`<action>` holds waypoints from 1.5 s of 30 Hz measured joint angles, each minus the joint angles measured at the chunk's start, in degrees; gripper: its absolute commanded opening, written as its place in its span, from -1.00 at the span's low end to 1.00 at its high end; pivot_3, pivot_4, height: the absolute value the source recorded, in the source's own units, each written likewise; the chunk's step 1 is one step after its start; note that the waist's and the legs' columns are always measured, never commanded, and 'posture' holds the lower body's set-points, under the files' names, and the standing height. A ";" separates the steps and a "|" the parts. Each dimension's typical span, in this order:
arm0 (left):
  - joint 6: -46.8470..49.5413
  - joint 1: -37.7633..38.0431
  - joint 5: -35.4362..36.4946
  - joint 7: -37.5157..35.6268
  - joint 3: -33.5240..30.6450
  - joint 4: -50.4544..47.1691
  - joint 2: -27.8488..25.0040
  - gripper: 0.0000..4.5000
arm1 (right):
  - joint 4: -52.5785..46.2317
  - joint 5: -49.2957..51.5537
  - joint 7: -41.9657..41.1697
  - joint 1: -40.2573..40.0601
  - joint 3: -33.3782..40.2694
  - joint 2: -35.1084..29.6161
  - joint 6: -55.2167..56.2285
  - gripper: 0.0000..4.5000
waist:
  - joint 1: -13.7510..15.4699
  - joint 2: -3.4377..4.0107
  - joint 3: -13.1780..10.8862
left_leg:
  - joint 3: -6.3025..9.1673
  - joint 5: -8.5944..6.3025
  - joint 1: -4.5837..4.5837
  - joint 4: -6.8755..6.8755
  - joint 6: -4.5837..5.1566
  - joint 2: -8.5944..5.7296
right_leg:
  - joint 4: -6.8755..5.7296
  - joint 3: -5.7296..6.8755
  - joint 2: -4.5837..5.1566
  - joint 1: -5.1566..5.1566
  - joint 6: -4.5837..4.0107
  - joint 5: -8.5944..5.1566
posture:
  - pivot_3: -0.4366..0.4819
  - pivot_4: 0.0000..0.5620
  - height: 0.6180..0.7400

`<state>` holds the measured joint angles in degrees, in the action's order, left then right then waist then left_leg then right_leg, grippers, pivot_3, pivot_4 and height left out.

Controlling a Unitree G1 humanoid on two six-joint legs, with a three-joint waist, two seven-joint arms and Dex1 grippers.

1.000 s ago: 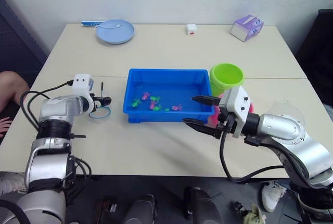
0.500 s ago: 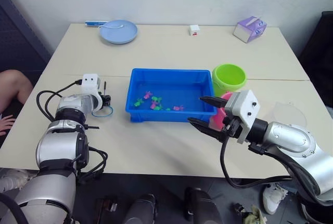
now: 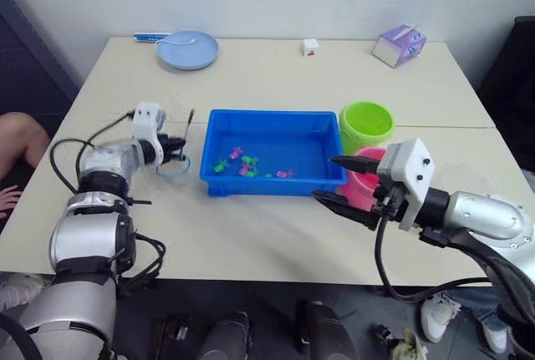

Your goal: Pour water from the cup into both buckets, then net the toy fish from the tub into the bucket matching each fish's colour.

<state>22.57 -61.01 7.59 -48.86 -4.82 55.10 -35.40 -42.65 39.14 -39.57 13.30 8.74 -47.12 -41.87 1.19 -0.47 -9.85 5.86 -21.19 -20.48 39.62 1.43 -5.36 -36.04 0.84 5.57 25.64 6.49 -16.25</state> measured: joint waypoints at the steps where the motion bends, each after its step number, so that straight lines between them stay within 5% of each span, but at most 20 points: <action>1: 0.03 1.54 1.15 -5.47 1.08 -6.42 -1.65 -0.97 | 0.11 0.76 -0.82 0.18 0.57 -0.57 -0.30 1.00 | -0.22 0.01 0.00 | -0.02 0.00 0.00 -0.02 0.00 0.01 | 0.01 -0.04 0.01 0.00 0.00 0.00 | -0.05 -0.47 1.00; 7: 3.27 10.51 8.05 -26.58 7.08 -36.19 -6.76 -0.97 | 2.18 4.54 -3.23 2.69 1.68 -2.60 -1.43 1.00 | -0.48 0.03 -0.01 | 0.09 -0.01 0.02 0.02 0.00 0.05 | 0.04 -0.37 0.03 -0.08 -0.01 0.00 | -0.05 -0.47 1.00; 12: 6.05 13.35 10.70 -31.62 13.75 -52.31 -4.94 -0.97 | 2.60 7.96 -4.25 4.10 2.06 -3.88 -3.31 1.00 | 0.38 0.02 -0.01 | 0.13 -0.04 -0.01 0.16 0.06 0.02 | 0.10 -0.40 0.04 -0.16 0.00 0.00 | -0.05 -0.47 1.00; 17: 1.79 13.32 8.35 -31.95 21.15 -54.69 0.60 -0.97 | 2.70 8.26 -5.74 6.38 0.05 -5.11 -4.49 1.00 | 0.31 0.02 -0.01 | 0.12 -0.04 -0.01 0.16 0.06 0.03 | 0.10 -0.39 0.02 -0.15 0.00 0.00 | -0.05 -0.47 1.00; 22: -2.42 12.25 6.93 -32.22 23.07 -54.11 1.93 -1.00 | 4.90 5.88 -7.13 7.70 -4.59 -5.48 -4.50 0.24 | 0.11 0.03 -0.02 | 0.08 -0.04 -0.01 0.14 0.06 0.06 | 0.10 -0.43 -0.01 -0.09 -0.01 0.00 | -0.05 -0.47 1.00; 40: -6.53 11.75 5.77 -33.19 23.42 -50.01 3.20 -1.00 | 4.87 -0.40 -10.42 8.93 -8.84 -6.72 -2.89 0.24 | 0.34 0.03 -0.02 | 0.10 -0.04 -0.04 0.24 0.06 0.03 | 0.12 -0.41 0.01 -0.11 0.00 0.00 | -0.05 -0.47 1.00; 43: -6.56 11.75 5.72 -33.18 23.43 -50.02 3.42 -1.00 | 4.92 -2.09 -10.56 9.36 -10.70 -6.71 -1.98 -0.09 | 0.32 0.03 -0.02 | 0.10 -0.04 -0.04 0.24 0.07 0.02 | 0.13 -0.41 0.01 -0.11 0.00 0.00 | -0.05 -0.47 1.00; 45: -6.56 11.75 5.71 -33.14 23.43 -50.02 3.60 -1.00 | 4.94 -2.66 -10.89 9.42 -10.88 -6.71 -1.85 -0.56 | 0.35 0.02 -0.02 | 0.10 -0.04 -0.04 0.24 0.07 0.02 | 0.13 -0.40 0.01 -0.11 0.00 0.00 | -0.05 -0.47 1.00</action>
<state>16.01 -49.26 13.30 -82.00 18.62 5.08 -31.80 -37.71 36.47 -50.46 22.73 -2.14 -53.83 -43.71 1.53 -0.44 -9.87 5.96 -21.23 -20.51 39.86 1.49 -5.34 -35.92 0.44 5.58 25.53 6.48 -16.26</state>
